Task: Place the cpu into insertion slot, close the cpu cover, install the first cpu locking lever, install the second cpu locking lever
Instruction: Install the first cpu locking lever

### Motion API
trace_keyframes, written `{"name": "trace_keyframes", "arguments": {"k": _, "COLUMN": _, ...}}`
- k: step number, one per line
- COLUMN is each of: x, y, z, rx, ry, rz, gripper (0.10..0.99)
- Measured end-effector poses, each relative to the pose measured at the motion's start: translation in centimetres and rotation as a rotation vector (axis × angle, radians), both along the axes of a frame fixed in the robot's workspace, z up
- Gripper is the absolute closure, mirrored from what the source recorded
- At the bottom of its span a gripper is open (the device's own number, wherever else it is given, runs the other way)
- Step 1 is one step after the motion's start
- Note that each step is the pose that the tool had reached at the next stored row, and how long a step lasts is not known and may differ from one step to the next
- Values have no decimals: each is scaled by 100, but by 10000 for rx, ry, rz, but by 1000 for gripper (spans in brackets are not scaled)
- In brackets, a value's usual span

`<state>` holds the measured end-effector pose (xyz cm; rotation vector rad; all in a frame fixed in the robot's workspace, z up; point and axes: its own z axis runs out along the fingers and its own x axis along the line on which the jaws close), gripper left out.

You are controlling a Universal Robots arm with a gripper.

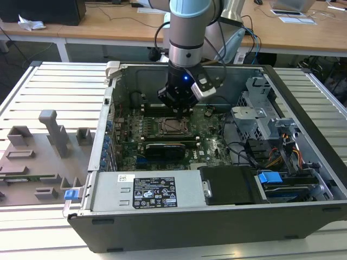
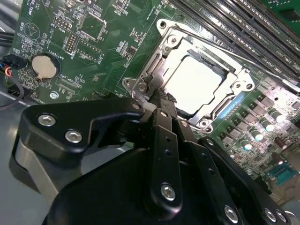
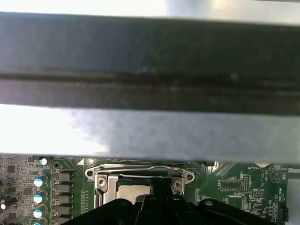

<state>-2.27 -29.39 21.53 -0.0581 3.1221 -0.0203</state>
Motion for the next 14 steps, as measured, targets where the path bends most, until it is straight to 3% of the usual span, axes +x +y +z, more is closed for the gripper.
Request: {"name": "trace_keyframes", "arguments": {"k": 14, "x": 0, "y": 0, "z": 108, "rx": 0, "ry": 0, "rz": 0, "gripper": 980}}
